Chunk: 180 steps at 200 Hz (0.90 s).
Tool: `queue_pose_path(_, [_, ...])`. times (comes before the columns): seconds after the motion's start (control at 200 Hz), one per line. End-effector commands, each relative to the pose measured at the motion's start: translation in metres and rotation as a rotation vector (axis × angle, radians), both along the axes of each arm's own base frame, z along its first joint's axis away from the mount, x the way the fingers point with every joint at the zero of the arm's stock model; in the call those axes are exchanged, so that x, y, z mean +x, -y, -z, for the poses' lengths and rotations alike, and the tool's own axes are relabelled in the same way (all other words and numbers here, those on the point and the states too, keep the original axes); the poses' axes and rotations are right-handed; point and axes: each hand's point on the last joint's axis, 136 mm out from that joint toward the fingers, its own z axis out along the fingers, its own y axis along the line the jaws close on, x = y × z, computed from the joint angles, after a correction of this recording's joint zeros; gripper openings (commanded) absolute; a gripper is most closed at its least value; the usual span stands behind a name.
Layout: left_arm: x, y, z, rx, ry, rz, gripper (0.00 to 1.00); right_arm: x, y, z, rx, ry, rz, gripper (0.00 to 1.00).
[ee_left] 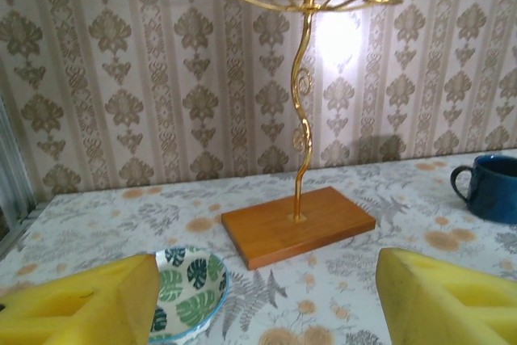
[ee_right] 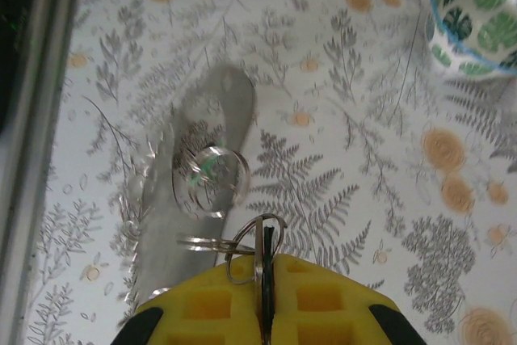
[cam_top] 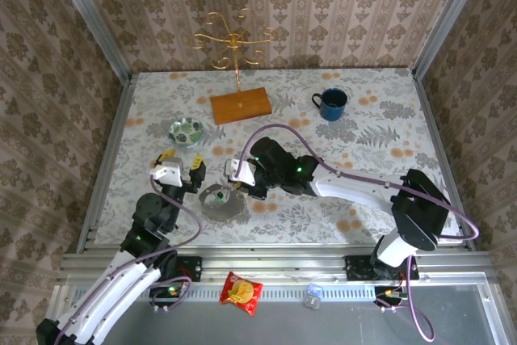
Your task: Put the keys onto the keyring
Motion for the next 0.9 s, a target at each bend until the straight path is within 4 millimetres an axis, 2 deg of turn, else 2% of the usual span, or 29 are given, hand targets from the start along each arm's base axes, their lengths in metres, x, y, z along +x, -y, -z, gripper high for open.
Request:
queue_pose_path(0.0, [0.004, -0.009, 0.006, -0.021, -0.043, -0.047, 0.73, 0.02, 0.02, 0.011, -0.048, 0.002, 0.08, 0.0])
queue_pose_path(0.09, [0.007, -0.011, 0.011, -0.025, -0.065, -0.057, 0.73, 0.026, 0.051, 0.032, -0.162, 0.003, 0.109, 0.0])
queue_pose_path(0.23, [0.013, -0.012, 0.02, -0.016, -0.103, -0.07, 0.74, 0.036, 0.097, 0.053, -0.303, 0.02, 0.144, 0.0])
queue_pose_path(0.33, [0.017, -0.013, 0.026, 0.001, -0.135, -0.08, 0.74, 0.039, 0.122, 0.066, -0.408, 0.037, 0.148, 0.0])
queue_pose_path(0.595, [0.026, -0.009, 0.038, 0.048, -0.204, -0.078, 0.74, 0.034, 0.159, 0.086, -0.604, 0.056, 0.129, 0.0])
queue_pose_path(0.72, [0.028, -0.01, 0.044, 0.074, -0.237, -0.084, 0.74, 0.034, 0.181, 0.098, -0.723, 0.078, 0.124, 0.0])
queue_pose_path(0.74, [0.028, -0.01, 0.044, 0.078, -0.24, -0.086, 0.74, 0.029, 0.188, 0.102, -0.754, 0.06, 0.113, 0.0])
queue_pose_path(0.895, [0.033, -0.018, 0.05, 0.1, -0.28, -0.135, 0.73, 0.025, 0.219, 0.119, -0.892, 0.033, 0.1, 0.06])
